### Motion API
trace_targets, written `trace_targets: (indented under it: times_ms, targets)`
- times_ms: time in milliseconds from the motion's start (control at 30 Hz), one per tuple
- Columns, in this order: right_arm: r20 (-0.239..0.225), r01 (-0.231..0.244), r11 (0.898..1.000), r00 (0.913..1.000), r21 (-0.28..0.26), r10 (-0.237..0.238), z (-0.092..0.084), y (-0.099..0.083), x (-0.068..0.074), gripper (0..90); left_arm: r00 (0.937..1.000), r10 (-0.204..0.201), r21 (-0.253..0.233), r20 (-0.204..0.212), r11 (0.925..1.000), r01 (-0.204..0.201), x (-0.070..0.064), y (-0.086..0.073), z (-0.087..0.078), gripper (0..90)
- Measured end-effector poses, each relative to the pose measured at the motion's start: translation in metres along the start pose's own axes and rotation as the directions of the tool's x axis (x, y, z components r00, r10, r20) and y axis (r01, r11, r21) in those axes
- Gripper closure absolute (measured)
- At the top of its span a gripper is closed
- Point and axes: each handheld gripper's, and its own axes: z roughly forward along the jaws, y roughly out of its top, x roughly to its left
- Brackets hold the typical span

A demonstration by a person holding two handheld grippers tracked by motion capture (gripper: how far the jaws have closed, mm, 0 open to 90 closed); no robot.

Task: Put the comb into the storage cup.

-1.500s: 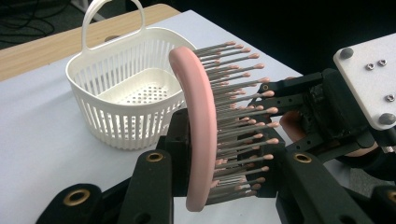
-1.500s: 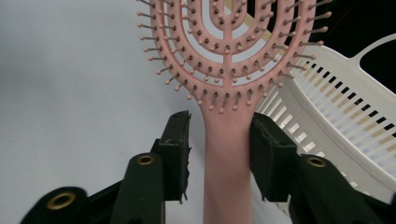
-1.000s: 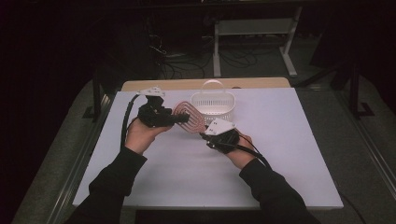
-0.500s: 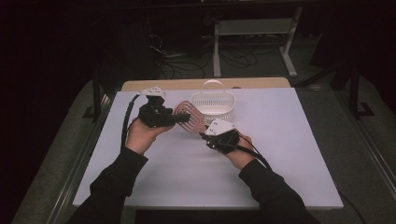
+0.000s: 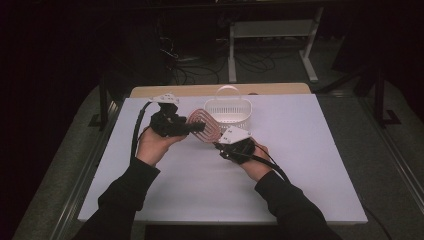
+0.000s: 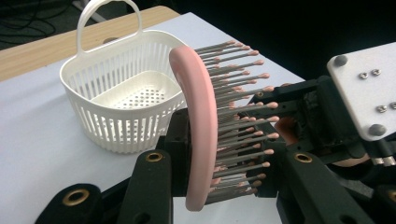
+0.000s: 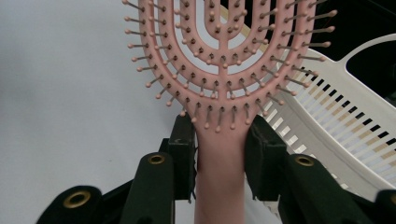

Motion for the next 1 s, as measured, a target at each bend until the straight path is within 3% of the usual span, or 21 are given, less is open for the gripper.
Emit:
trace_targets:
  times_ms: [400,700,1000]
  targets:
    - [-0.002,-0.004,1.000,1.0000,-0.022,0.004,-0.001,0.000,0.000,68.5,0.9996,0.027,-0.027,0.005,0.9993,-0.027,-0.001,0.000,-0.001,63.4]
    - [-0.017,-0.031,0.999,0.9994,-0.023,0.031,-0.001,-0.003,-0.001,68.6,0.9978,0.057,-0.057,-0.033,0.9966,-0.059,-0.001,0.001,-0.007,37.3]
    - [-0.016,-0.077,0.997,0.9969,-0.025,0.076,-0.004,-0.006,-0.010,68.6,0.9931,0.108,-0.058,-0.046,0.9922,-0.111,-0.005,-0.002,-0.016,21.7]
